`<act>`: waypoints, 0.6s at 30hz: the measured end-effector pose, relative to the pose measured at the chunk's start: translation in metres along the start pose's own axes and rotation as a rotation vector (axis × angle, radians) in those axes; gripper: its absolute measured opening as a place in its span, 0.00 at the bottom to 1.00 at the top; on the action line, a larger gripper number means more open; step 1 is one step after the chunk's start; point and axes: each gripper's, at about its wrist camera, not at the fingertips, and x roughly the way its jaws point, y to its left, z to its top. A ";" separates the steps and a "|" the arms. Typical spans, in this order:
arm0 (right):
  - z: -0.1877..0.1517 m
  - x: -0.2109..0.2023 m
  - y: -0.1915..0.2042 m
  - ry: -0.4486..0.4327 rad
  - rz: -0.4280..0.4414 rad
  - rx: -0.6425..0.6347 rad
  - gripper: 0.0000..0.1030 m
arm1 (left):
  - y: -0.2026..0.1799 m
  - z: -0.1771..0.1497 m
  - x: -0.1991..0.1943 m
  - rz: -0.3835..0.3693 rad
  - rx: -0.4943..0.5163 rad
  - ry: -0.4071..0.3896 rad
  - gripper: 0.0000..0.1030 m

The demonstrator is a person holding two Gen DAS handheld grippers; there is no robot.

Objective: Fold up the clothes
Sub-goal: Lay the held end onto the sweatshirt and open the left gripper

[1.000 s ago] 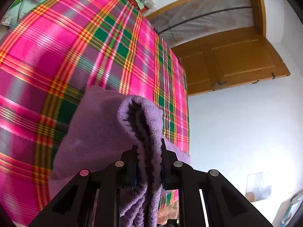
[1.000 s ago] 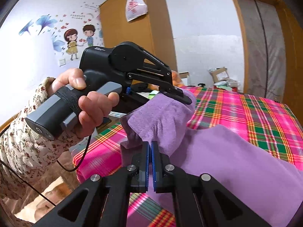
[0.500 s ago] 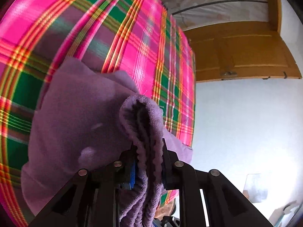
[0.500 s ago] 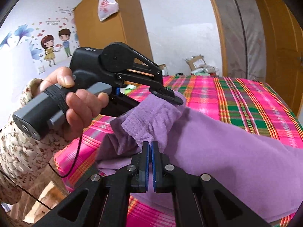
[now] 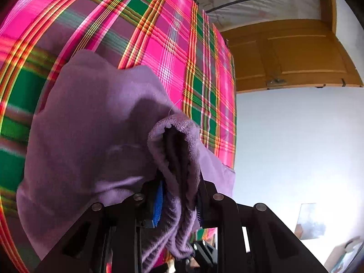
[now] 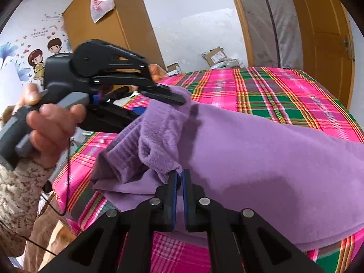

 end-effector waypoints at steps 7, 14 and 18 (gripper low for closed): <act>-0.004 0.000 -0.010 0.019 -0.021 0.056 0.04 | 0.005 -0.011 -0.011 -0.035 -0.014 -0.020 0.22; -0.006 -0.011 -0.014 0.003 -0.069 0.084 0.06 | 0.002 -0.004 0.003 -0.049 -0.043 -0.018 0.26; -0.005 -0.019 -0.019 -0.013 -0.107 0.095 0.06 | -0.006 -0.003 0.015 -0.048 -0.041 -0.005 0.37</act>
